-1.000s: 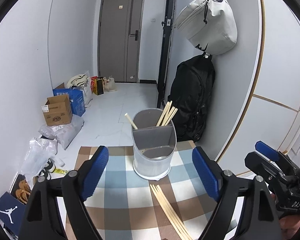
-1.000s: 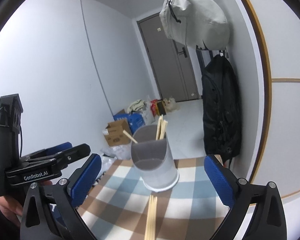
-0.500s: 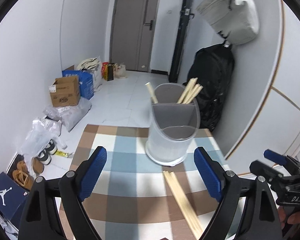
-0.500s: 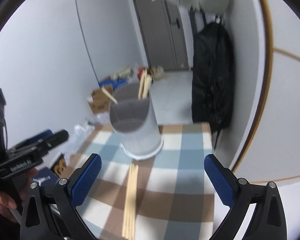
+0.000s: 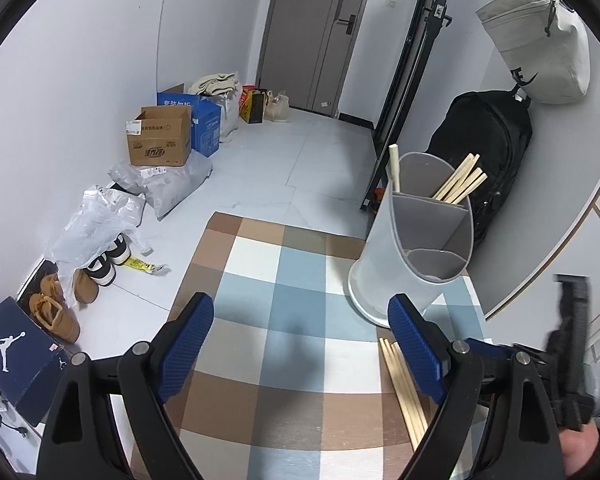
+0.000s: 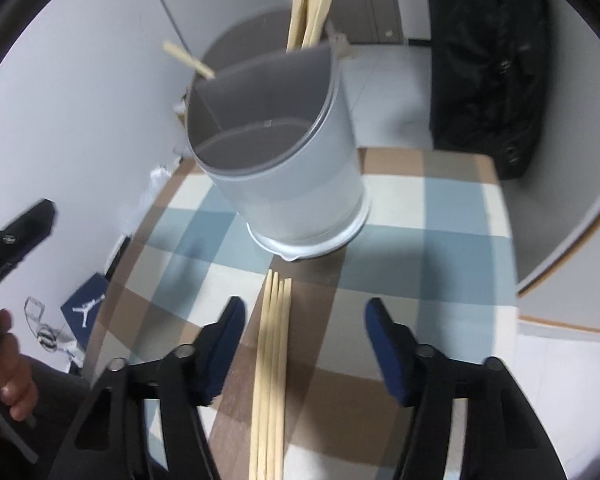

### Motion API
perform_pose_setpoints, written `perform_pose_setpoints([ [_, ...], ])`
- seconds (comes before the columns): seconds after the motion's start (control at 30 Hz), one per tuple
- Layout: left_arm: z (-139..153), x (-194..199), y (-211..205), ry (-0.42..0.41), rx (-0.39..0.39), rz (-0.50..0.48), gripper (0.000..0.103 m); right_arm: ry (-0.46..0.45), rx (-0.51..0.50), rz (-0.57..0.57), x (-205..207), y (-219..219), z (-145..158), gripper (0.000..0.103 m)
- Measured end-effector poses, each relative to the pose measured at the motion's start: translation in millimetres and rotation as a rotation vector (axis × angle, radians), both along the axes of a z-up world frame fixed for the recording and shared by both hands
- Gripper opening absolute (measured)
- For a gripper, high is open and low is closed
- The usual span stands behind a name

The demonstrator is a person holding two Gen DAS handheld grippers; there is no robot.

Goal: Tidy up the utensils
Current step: 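Lower the right gripper onto the pile and grasp one chopstick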

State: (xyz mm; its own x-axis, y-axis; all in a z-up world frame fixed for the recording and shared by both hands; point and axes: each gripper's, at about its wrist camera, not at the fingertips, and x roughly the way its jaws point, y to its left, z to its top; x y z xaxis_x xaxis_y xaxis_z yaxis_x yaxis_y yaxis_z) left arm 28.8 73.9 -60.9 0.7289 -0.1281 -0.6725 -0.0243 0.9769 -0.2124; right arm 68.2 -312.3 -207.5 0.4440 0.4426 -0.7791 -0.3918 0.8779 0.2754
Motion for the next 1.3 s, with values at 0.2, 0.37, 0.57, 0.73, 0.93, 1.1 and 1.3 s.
perform_pose_setpoints([
  [0.2, -7, 4, 10, 0.029, 0.005, -0.004, 0.086, 0.065, -0.076, 0.039, 23, 25, -27, 0.035],
  [0.37, -13, 9, 19, 0.056, 0.013, 0.007, 0.086, 0.082, -0.115, 0.048, 30, 36, -38, 0.031],
  [0.57, -17, 13, 27, 0.08, -0.005, 0.029, 0.086, 0.032, -0.197, 0.05, 26, 43, -37, 0.019],
  [0.73, -18, 14, 29, 0.089, -0.008, 0.041, 0.086, 0.011, -0.229, 0.045, 17, 40, -37, 0.008],
  [0.93, -21, 13, 24, 0.095, 0.021, 0.035, 0.086, 0.031, -0.227, -0.003, 12, 19, -37, 0.004],
  [1.1, -24, 13, 17, 0.114, 0.025, 0.011, 0.086, 0.085, -0.176, -0.039, 13, 0, -39, 0.005],
  [1.3, -34, 15, -6, 0.187, 0.011, -0.067, 0.086, 0.082, -0.197, -0.011, 17, 0, -36, 0.006],
])
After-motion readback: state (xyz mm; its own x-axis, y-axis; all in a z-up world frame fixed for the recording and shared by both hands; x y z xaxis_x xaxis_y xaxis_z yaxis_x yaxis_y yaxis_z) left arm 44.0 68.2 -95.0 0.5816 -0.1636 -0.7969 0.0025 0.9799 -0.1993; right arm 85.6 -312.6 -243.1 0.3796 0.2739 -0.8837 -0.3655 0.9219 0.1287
